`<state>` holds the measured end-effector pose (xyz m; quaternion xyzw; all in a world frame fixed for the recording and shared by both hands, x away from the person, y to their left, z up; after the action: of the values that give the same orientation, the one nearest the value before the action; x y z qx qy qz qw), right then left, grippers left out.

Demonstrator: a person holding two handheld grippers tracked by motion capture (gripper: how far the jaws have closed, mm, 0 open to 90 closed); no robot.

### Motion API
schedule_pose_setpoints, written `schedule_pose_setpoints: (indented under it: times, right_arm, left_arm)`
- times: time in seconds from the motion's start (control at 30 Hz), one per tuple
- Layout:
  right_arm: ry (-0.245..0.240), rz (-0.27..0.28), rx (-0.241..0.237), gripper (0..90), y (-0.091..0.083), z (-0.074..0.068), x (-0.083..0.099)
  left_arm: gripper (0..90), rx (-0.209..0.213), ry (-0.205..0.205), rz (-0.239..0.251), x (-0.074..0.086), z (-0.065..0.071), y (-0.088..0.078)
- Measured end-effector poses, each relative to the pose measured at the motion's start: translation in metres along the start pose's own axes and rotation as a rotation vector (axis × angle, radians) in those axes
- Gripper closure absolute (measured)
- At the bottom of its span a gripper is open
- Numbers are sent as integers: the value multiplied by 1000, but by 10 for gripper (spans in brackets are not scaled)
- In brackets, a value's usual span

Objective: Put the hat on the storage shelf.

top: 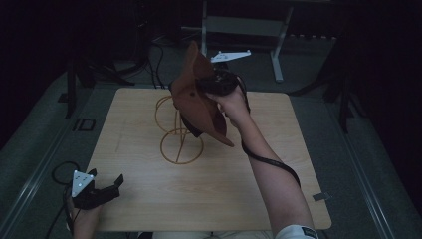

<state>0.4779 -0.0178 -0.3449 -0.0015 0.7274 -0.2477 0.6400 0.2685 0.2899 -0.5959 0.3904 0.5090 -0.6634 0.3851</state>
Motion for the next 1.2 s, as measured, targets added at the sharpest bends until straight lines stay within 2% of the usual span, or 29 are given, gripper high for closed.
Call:
schedule_pose_setpoints:
  times: [0.13,0.33,0.43,0.63,0.77,0.93,1.13,1.2]
  right_arm:
    - [-24,-38,-14,819,15,-8,-1]
    - [-63,-71,-30,446,38,-22,-2]
    - [-104,-106,4,336,51,-29,0]
    - [-154,-168,71,263,69,-31,7]
    - [-230,-200,93,222,75,-38,11]
    - [-317,-188,132,195,75,-43,15]
    - [-351,-142,96,141,59,-43,14]
    - [-356,-147,91,140,51,-42,14]
  left_arm:
    - [24,9,1,-5,1,1,0]
    - [25,14,-1,-10,2,0,1]
    - [25,16,-4,-9,2,-1,1]
    - [24,24,-6,-7,2,1,0]
    - [24,22,-9,-8,2,0,1]
    - [24,19,-5,-8,3,0,2]
    - [24,12,-6,-6,3,-1,2]
    - [24,10,-8,-6,3,0,2]
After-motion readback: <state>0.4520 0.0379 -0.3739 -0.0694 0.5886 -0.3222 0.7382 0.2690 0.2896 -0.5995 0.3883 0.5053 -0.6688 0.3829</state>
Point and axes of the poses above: each handheld gripper's, and its own axes: y roughly forward along the jaws, x roughly out of its underside, z roughly to its right, the point moved 5 cm from there along y, roughly forward along the jaws, and after that the axes turned 5 degrees about -y, right-handed, at the moved point
